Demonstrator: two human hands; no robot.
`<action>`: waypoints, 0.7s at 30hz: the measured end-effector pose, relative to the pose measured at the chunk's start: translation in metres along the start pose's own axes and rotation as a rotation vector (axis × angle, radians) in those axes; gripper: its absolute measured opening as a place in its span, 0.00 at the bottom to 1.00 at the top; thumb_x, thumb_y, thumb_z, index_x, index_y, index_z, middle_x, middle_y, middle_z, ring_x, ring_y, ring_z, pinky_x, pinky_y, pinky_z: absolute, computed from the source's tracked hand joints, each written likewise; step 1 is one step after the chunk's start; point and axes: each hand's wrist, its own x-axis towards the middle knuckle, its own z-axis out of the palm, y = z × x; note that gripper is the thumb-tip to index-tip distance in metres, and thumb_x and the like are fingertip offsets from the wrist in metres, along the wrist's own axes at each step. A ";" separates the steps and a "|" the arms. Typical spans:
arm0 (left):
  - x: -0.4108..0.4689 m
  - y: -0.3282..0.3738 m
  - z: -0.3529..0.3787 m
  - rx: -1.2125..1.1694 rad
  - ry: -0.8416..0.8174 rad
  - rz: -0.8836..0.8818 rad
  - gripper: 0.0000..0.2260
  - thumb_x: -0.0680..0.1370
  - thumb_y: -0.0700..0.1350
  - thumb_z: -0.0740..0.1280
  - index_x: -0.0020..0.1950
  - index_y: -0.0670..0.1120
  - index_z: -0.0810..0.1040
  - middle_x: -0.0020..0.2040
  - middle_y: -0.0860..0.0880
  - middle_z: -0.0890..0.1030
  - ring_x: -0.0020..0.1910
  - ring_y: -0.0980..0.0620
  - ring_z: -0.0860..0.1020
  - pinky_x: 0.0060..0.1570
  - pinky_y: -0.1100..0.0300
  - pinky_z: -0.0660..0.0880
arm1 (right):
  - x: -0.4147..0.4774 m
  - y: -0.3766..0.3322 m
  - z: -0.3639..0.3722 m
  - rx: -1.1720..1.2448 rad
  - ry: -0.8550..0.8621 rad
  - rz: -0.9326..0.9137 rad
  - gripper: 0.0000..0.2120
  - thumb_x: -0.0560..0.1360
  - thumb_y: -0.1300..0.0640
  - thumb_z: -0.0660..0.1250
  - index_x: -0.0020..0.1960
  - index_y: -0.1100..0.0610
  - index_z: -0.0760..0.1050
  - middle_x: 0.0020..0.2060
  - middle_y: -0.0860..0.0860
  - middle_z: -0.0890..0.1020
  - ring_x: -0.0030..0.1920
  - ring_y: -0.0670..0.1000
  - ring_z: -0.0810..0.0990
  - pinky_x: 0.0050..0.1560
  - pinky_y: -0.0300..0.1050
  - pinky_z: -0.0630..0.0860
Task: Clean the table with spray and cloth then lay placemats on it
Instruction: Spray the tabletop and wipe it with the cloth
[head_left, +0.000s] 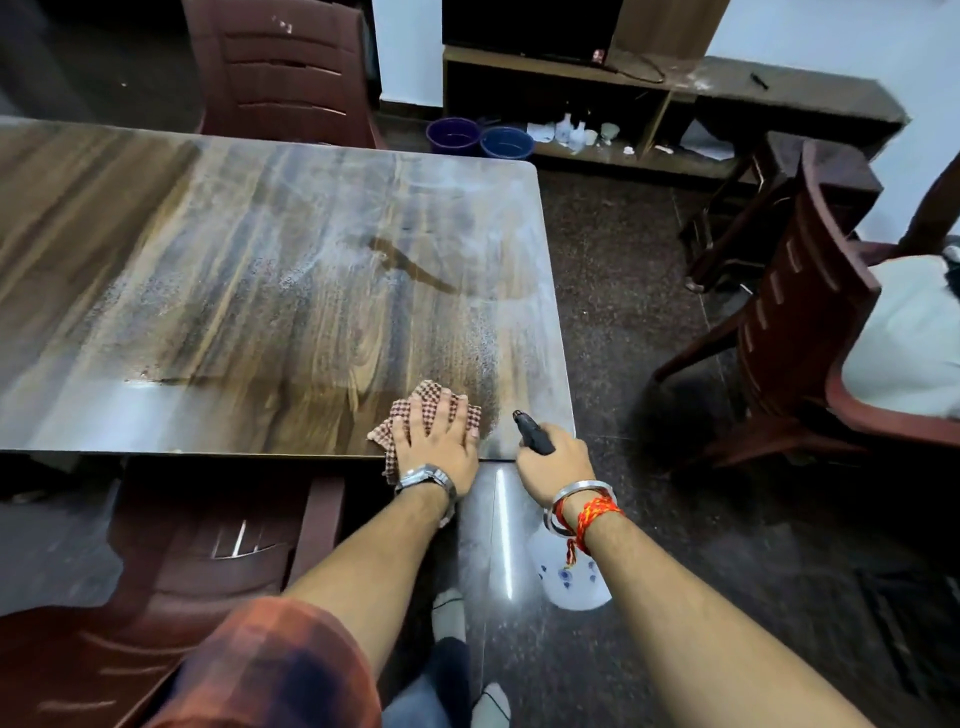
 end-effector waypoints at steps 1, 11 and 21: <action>0.003 0.010 0.003 0.004 0.002 0.010 0.26 0.81 0.58 0.45 0.79 0.59 0.47 0.80 0.56 0.46 0.78 0.43 0.43 0.73 0.40 0.41 | 0.005 0.000 -0.007 -0.011 0.005 0.008 0.08 0.71 0.60 0.62 0.34 0.61 0.71 0.35 0.59 0.77 0.36 0.59 0.73 0.36 0.45 0.70; 0.056 0.088 0.017 0.006 0.048 0.148 0.25 0.78 0.58 0.49 0.76 0.58 0.61 0.78 0.53 0.60 0.76 0.39 0.54 0.72 0.40 0.42 | 0.091 -0.017 -0.056 -0.070 0.053 -0.020 0.05 0.71 0.60 0.64 0.37 0.60 0.75 0.36 0.57 0.80 0.39 0.59 0.76 0.39 0.43 0.67; 0.111 0.117 0.014 -0.142 0.163 -0.075 0.23 0.74 0.58 0.54 0.67 0.58 0.75 0.70 0.53 0.74 0.71 0.38 0.66 0.69 0.36 0.51 | 0.165 -0.048 -0.065 -0.070 -0.069 -0.192 0.04 0.70 0.61 0.64 0.41 0.61 0.77 0.37 0.58 0.81 0.36 0.57 0.76 0.35 0.42 0.72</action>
